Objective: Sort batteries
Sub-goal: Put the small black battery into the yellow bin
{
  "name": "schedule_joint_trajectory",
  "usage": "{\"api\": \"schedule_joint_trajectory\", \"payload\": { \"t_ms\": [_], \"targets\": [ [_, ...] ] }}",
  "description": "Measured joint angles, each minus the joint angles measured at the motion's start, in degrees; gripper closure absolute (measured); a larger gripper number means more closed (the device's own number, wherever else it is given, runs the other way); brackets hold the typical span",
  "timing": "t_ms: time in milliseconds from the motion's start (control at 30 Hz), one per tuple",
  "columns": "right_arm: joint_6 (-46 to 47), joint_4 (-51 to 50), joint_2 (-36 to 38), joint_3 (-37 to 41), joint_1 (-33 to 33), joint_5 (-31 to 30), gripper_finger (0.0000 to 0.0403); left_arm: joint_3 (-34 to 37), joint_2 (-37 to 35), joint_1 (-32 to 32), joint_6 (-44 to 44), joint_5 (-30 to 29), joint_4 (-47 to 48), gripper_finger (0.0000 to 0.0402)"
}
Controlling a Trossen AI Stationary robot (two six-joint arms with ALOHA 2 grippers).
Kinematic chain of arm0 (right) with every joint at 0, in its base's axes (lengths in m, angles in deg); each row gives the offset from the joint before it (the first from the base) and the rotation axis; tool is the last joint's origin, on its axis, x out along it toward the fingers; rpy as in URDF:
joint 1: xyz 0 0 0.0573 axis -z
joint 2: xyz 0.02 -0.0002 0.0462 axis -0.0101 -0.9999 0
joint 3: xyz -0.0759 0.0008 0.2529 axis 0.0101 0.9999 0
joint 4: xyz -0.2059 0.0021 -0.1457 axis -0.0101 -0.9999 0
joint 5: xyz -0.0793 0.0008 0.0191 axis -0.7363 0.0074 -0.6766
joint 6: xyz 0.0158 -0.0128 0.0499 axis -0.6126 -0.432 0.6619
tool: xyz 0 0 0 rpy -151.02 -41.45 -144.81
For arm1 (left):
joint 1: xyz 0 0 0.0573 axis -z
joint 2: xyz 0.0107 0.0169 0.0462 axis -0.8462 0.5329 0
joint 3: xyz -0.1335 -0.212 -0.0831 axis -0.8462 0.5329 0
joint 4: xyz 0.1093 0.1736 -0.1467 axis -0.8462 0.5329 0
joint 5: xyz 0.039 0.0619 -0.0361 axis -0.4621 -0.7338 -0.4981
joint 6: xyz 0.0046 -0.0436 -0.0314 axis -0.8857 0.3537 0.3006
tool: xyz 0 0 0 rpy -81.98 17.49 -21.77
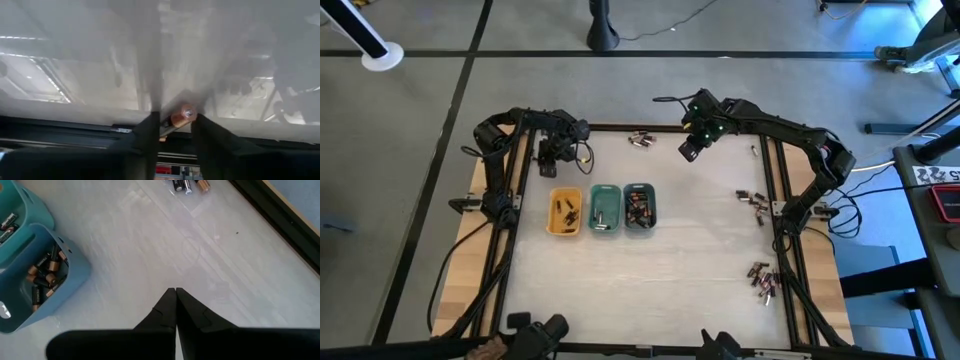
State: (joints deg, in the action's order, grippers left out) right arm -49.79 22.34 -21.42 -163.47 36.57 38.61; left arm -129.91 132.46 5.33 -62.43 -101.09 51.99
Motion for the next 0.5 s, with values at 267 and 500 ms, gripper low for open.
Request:
{"api": "schedule_joint_trajectory", "payload": {
  "t_ms": [267,500],
  "targets": [
    [1.0,0.1,0.0,0.0,0.0,0.0,0.0400,-1.3,0.1,-0.1,2.3,-1.4,-0.7,0.0387],
    [1.1,0.2,0.0,0.0,0.0,0.0,0.0400,-2.6,-2.2,2.3,5.8,0.1,-1.8,0.0387]
  ]
}}
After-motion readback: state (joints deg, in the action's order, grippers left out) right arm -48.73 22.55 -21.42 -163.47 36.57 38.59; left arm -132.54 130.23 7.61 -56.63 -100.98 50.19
